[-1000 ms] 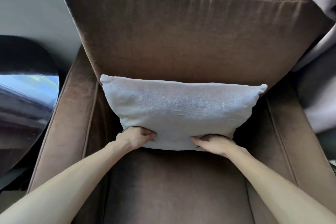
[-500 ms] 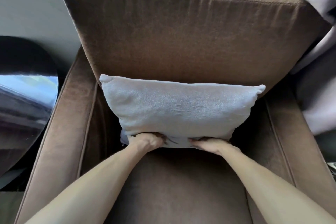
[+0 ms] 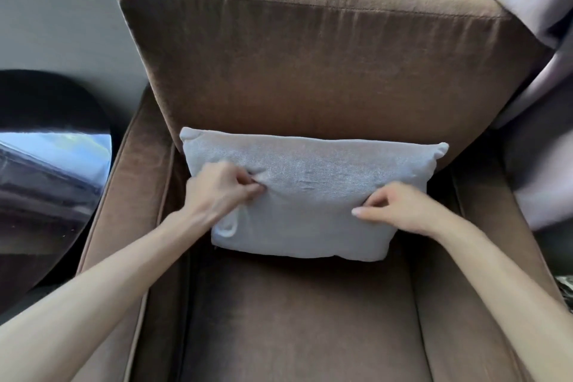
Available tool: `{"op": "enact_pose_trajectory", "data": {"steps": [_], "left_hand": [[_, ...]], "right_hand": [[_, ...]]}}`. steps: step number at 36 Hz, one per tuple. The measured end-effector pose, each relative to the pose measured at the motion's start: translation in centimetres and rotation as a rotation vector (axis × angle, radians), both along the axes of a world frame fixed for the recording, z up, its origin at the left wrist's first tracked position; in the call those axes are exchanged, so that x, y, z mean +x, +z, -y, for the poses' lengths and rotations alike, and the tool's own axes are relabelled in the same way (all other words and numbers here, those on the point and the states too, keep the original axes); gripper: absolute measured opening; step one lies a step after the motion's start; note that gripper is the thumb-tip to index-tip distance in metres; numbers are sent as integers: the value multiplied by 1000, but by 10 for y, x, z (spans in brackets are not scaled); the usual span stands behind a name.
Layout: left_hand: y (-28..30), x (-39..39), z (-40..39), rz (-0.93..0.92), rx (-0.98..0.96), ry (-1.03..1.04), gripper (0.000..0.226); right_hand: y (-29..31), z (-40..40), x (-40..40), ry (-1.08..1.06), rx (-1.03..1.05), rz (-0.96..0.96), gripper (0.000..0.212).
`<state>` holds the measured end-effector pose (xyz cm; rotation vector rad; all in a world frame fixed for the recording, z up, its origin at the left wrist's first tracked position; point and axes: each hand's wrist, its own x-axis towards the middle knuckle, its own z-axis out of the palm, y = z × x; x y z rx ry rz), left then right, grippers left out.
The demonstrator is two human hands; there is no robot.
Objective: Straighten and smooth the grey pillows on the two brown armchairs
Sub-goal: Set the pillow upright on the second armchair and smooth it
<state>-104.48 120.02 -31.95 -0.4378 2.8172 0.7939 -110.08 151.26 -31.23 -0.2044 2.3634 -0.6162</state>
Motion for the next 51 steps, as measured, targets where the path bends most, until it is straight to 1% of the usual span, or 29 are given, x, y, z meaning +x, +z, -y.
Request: {"op": "enact_pose_trajectory", "data": {"steps": [2,4,6,7,8,11,12,13,14,16,18,19,20,23,25,27,29,30,32,34,38,39,41,43,45,47,49,51], "left_hand": [[16,-10,6,-143,100,63,18],[25,-21,9,-298,127,47,17],[30,-33,7,-414,64,-59,27],[31,-39,5,-429,39,-122,36],[32,-44,2,-402,21,-185,46],[25,-57,-19,-191,-86,-378,76],[20,-58,-26,-125,-137,-426,85],[15,-59,-33,-73,-185,-454,89],[8,-59,-37,-43,-231,-463,87],[-4,-58,-42,-64,-289,-434,71],[-9,-55,-45,-136,-277,-362,49],[-8,-54,-47,-166,-258,-325,44],[-7,-54,-49,-196,-244,-295,44],[-2,-57,-50,-291,-210,-228,43],[-2,-58,-47,-318,-179,-188,39],[-4,-59,-43,-294,-117,-177,35],[-4,-59,-37,-226,-89,-236,36],[-4,-59,-34,-199,-107,-283,36],[-3,-60,-28,-181,-146,-335,30],[-2,-61,-30,-200,-157,-317,25],[-4,-64,-39,-267,-162,-261,28],[-5,-63,-38,-280,-165,-271,29],[-4,-62,-29,-268,-180,-331,34],[0,-60,-13,-213,-219,-385,40],[4,-60,6,-140,-274,-387,40],[6,-59,18,-95,-306,-367,35],[6,-57,19,-117,-303,-360,30],[5,-55,14,-176,-293,-340,33]], "right_hand": [[16,-3,-9,-69,8,-118,36],[29,-1,-15,-163,-65,-272,29],[38,9,-18,-214,-83,-432,21],[40,17,-19,-194,-85,-485,23],[39,25,-22,-148,-96,-515,29],[31,54,-28,55,-52,-481,68],[24,63,-29,117,7,-455,76],[18,71,-29,178,80,-441,77],[11,77,-28,222,152,-446,72],[-3,85,-25,233,223,-497,54],[-13,89,-21,127,171,-553,32],[-15,90,-20,65,137,-571,24],[-17,89,-20,13,114,-594,21],[-17,87,-27,-81,65,-675,18],[-17,85,-31,-90,25,-674,17],[-19,80,-31,-69,-13,-658,18],[-21,73,-26,-14,-39,-677,17],[-21,69,-24,6,-39,-674,19],[-17,63,-22,-3,-29,-635,19],[-13,62,-25,-41,-10,-630,13],[-12,67,-28,-86,44,-702,3],[-13,66,-28,-91,39,-688,5],[-14,59,-30,-92,25,-611,18],[-11,45,-35,-73,63,-515,31],[-6,28,-39,-21,137,-445,37],[0,19,-40,16,181,-425,30],[3,19,-39,15,185,-474,17],[3,23,-37,-12,191,-552,20]]}}
